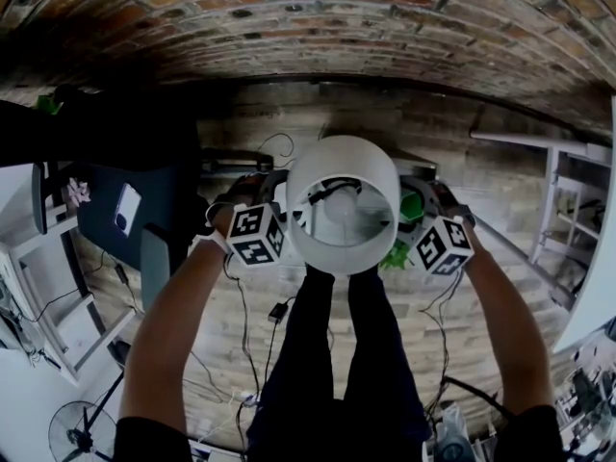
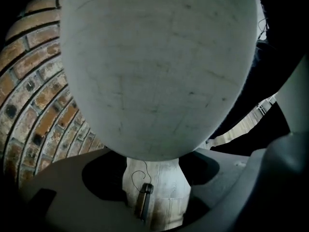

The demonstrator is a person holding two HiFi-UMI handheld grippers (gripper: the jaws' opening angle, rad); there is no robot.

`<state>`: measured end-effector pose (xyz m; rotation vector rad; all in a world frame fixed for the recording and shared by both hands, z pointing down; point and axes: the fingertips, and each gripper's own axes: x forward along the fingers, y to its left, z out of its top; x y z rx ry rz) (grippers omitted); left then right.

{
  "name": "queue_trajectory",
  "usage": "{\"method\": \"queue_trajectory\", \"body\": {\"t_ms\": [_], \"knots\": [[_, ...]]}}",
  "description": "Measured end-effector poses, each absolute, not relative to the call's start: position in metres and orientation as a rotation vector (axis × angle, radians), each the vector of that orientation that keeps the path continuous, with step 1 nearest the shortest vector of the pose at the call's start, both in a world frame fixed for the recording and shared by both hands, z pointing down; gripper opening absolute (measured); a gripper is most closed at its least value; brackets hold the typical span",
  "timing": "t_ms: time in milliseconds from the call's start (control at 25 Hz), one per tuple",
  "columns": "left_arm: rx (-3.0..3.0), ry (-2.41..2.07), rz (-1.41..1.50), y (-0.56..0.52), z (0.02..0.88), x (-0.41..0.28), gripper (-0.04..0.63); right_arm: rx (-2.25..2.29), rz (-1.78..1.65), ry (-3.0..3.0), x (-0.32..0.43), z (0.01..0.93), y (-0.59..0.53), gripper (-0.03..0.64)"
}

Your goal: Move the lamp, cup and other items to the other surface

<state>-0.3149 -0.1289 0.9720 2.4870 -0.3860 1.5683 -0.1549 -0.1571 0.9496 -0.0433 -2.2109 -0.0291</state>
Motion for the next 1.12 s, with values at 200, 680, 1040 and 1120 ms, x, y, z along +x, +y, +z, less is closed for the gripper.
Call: {"method": "queue_trajectory", "body": {"t_ms": [200, 680, 1040, 1120], "knots": [[2.490, -0.402, 1.579, -0.127, 0.969, -0.313, 0.328, -0.027, -0.030, -2.215, -0.153, 0.949, -0.155, 0.394], [2.562, -0.387, 1.525, -0.125, 0.905, -0.301, 0.328, -0.017, -0.016, -2.245, -0.144, 0.899, -0.148, 0.394], [2.592, -0.407, 1.476, -0.109, 0.800, -0.305, 0.328, -0.018, -0.031, -2.302, -0.151, 0.789, -0.135, 0.394], [2.594, -0.407, 1.463, -0.101, 0.774, -0.305, 0.328, -0.028, -0.032, -2.314, -0.151, 0.763, -0.128, 0.394]]}}
